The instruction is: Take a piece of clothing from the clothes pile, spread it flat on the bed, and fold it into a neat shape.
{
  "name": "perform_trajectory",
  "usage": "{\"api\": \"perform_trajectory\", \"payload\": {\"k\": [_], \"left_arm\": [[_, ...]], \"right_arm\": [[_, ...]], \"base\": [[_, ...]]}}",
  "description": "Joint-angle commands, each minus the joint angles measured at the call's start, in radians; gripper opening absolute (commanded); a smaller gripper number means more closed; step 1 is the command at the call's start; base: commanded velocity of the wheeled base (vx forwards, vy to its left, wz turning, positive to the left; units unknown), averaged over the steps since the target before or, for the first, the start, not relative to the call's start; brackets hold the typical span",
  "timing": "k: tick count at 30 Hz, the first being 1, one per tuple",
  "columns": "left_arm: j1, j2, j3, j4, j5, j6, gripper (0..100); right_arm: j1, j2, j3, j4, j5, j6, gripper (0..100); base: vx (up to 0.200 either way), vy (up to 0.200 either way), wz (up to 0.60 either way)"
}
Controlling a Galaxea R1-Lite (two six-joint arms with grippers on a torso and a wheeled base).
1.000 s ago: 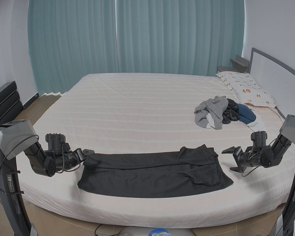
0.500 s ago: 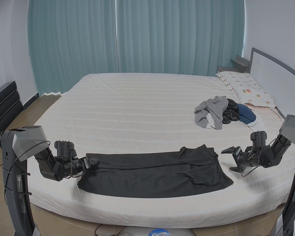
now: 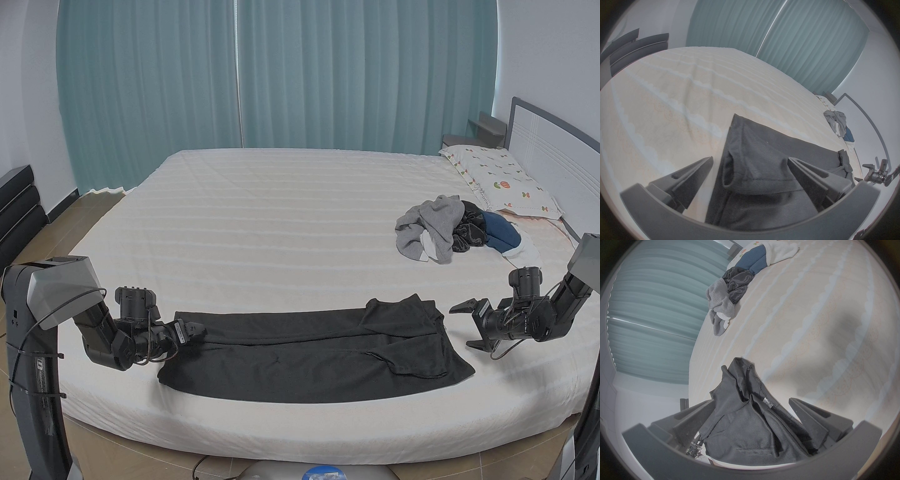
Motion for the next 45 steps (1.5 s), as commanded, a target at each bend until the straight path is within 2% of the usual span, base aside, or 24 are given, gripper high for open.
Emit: {"api": "perform_trajectory", "payload": {"k": [1, 7, 15, 35, 36, 45], "left_arm": [[-0.007, -0.017, 0.001, -0.003, 0.0, -0.001, 100], [-0.007, -0.028, 0.003, -0.004, 0.041, -0.001, 100], [-0.007, -0.06, 0.021, -0.003, 0.04, -0.008, 100], [-0.005, 0.006, 0.003, -0.006, 0.03, -0.006, 100], [-0.005, 0.004, 0.004, -0.006, 0.03, -0.004, 0], [-0.005, -0.019, 0.021, -0.021, 0.032, -0.006, 0]], "right_arm": [[0.0, 0.002, 0.0, -0.001, 0.001, 0.0, 100], [0.0, 0.002, 0.0, -0.001, -0.001, 0.0, 100], [0.0, 0.002, 0.0, -0.001, 0.001, 0.0, 100], [0.001, 0.002, 0.002, -0.001, -0.001, 0.0, 100], [0.001, 0.002, 0.0, -0.001, 0.001, 0.0, 100], [0.001, 0.002, 0.002, -0.001, -0.001, 0.0, 100]], "base": [[0.0, 0.0, 0.0], [0.0, 0.0, 0.0], [0.0, 0.0, 0.0], [0.0, 0.0, 0.0], [0.0, 0.0, 0.0], [0.0, 0.0, 0.0]]}}
